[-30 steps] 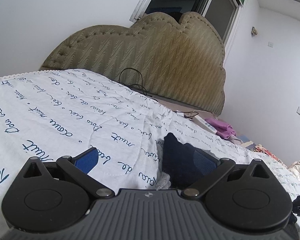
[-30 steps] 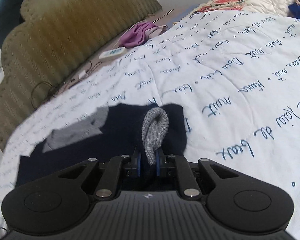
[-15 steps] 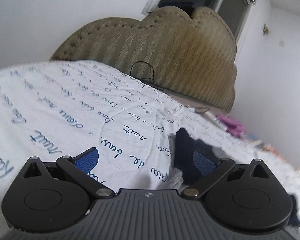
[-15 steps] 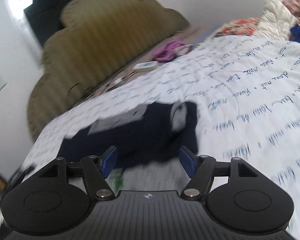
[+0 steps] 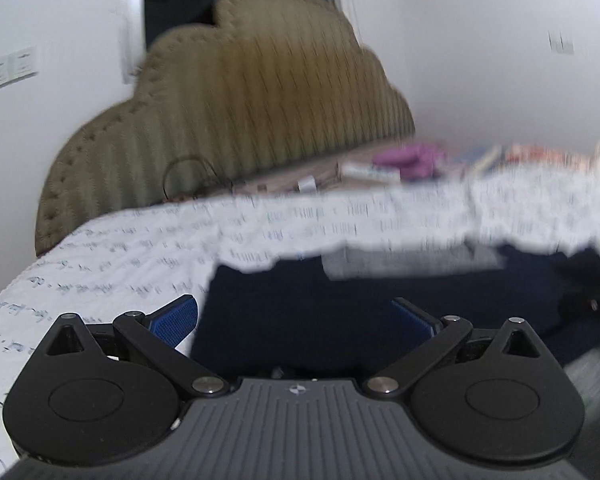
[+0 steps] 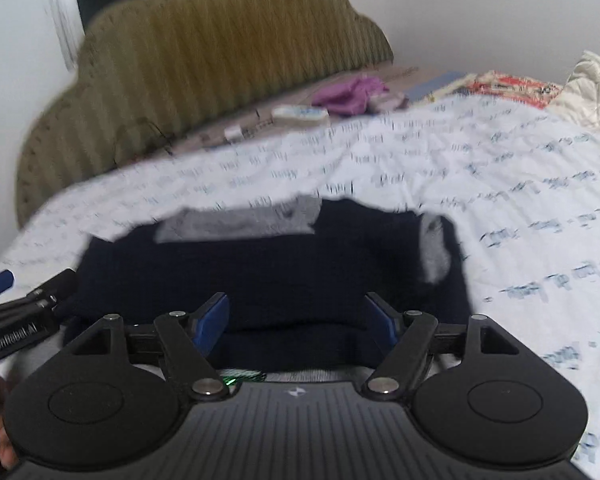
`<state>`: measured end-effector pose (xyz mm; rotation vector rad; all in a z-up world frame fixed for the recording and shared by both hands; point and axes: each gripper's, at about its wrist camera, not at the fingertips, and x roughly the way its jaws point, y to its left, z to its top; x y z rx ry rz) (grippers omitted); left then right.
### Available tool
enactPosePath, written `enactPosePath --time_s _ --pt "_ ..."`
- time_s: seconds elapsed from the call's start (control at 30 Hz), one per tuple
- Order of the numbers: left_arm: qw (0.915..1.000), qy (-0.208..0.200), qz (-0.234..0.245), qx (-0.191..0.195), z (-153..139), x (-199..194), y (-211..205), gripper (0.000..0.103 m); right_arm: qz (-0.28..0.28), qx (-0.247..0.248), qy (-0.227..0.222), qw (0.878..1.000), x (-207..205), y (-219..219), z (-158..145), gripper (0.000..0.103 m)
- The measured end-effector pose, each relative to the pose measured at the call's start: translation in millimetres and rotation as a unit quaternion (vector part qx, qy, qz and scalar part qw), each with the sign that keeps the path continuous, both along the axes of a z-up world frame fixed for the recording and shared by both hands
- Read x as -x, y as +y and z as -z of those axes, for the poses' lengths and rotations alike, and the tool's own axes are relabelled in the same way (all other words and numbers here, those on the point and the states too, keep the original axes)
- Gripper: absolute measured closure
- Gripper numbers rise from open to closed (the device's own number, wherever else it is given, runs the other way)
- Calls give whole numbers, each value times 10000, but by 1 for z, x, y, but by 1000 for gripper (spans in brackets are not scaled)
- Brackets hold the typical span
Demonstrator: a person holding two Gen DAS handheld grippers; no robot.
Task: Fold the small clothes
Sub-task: 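Move both tools back to the ribbed hem of the sweater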
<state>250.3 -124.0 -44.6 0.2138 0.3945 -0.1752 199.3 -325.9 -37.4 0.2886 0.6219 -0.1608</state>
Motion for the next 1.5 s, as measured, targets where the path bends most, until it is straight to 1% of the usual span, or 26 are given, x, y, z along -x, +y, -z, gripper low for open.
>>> enactPosePath --time_s 0.03,0.13,0.17,0.2,0.27,0.3,0.43,0.5,0.63,0.8,0.87,0.9,1.0,1.07,1.2,1.3,1.5 --pt "9998 155 -12 -95 9 -3 -1 0 17 41 84 10000 -6 1 8 30" --pt "9961 843 73 -262 30 -17 -3 1 -3 184 362 9992 -14 2 35 30" --pt "9949 981 81 -239 31 -21 -1 0 -14 248 328 9992 -12 2 41 27" --pt "9943 1046 93 -160 30 -22 4 0 -26 312 201 9993 -8 3 44 25" --pt "9921 1242 130 -80 31 -24 10 0 -7 332 176 9993 -3 5 44 25" --pt "9915 1297 117 -29 31 -23 14 0 7 318 206 9993 -2 6 43 23" --pt "9906 1366 37 91 20 -5 26 1 53 229 332 9992 10 9 34 21" --pt "9907 1348 82 168 13 12 32 1 45 154 369 9992 24 11 30 19" --pt "9887 1454 177 334 8 50 45 0 -38 108 342 9994 58 19 27 18" --pt "9866 1604 235 206 13 83 54 1 -158 292 481 9983 91 36 31 18" --pt "9872 1576 218 130 15 92 55 1 -231 433 499 9975 102 45 30 18" --pt "9869 1594 217 131 16 95 55 1 -263 473 495 9973 107 48 29 16" --pt "9860 1647 210 148 16 104 59 0 -294 473 520 9971 118 55 29 11" --pt "9856 1667 218 171 16 108 62 0 -326 456 526 9970 123 58 28 11" --pt "9833 1790 225 253 14 121 73 0 -310 242 641 9972 134 61 31 11" --pt "9812 1889 260 304 14 134 78 0 -326 292 664 9968 145 65 32 11" --pt "9792 1963 329 396 15 161 85 0 -373 447 719 9957 160 73 34 10"
